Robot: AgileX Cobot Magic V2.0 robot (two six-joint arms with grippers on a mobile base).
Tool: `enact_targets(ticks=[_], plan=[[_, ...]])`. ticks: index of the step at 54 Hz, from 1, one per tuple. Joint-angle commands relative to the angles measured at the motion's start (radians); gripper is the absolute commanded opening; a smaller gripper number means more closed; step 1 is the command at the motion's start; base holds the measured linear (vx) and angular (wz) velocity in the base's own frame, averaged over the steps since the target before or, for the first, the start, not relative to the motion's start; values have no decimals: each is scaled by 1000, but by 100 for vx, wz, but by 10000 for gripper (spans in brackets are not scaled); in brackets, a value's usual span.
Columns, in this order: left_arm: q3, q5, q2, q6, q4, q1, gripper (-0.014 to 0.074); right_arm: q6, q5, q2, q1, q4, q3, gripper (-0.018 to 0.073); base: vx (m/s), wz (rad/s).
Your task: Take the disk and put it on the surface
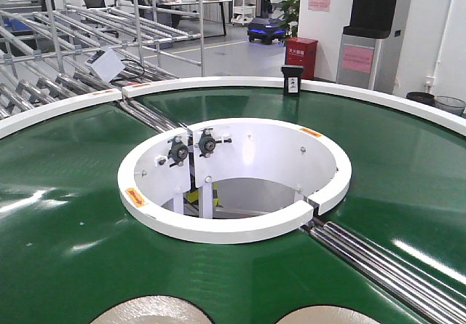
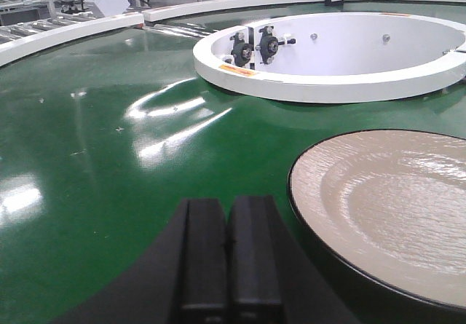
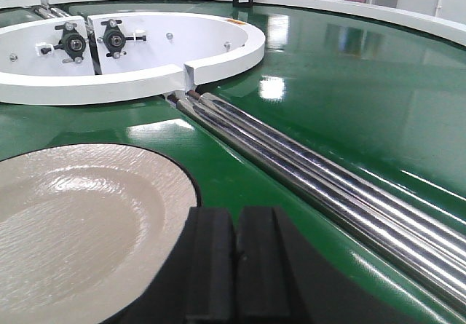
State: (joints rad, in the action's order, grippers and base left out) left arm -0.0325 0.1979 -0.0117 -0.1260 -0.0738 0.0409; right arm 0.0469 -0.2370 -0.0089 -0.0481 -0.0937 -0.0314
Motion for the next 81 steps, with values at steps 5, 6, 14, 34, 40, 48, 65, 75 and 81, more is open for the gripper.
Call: enact_targets(ticks=[5,6,14,34,40,48,65,75,81], plan=[[24,-96,-13,1,-2,1,-4,2,85,-11,0,-14,-6,-8,0,0],[24,-96,-13,1,-2,1,-4,2,85,-11,0,-14,-6,-8,0,0],[24,-96,-13,1,-2,1,-4,2,86,-11,0,-14,-6,-8,0,0],[24,-198,-13,11,-2,1,-2,2,86,-11,0,-14,-6,-8,0,0],[24,-257,-13,11,-2,1,-1,2,86,-11,0,-14,-6,-8,0,0],[31,-314,-13,12,-2,1,-1,2,88,-11,0,-14,-6,-8,0,0],[33,-414,-13,66,-2,1,0,0,294,-11,1,-14,-6,-8,0,0],[150,-386,-13,109,-2,1,0,2,380,-5,1,1,119,-8,0,0],[324,-240,9,108,-2,1,0,2,209,51,1,5,312,-8,0,0]])
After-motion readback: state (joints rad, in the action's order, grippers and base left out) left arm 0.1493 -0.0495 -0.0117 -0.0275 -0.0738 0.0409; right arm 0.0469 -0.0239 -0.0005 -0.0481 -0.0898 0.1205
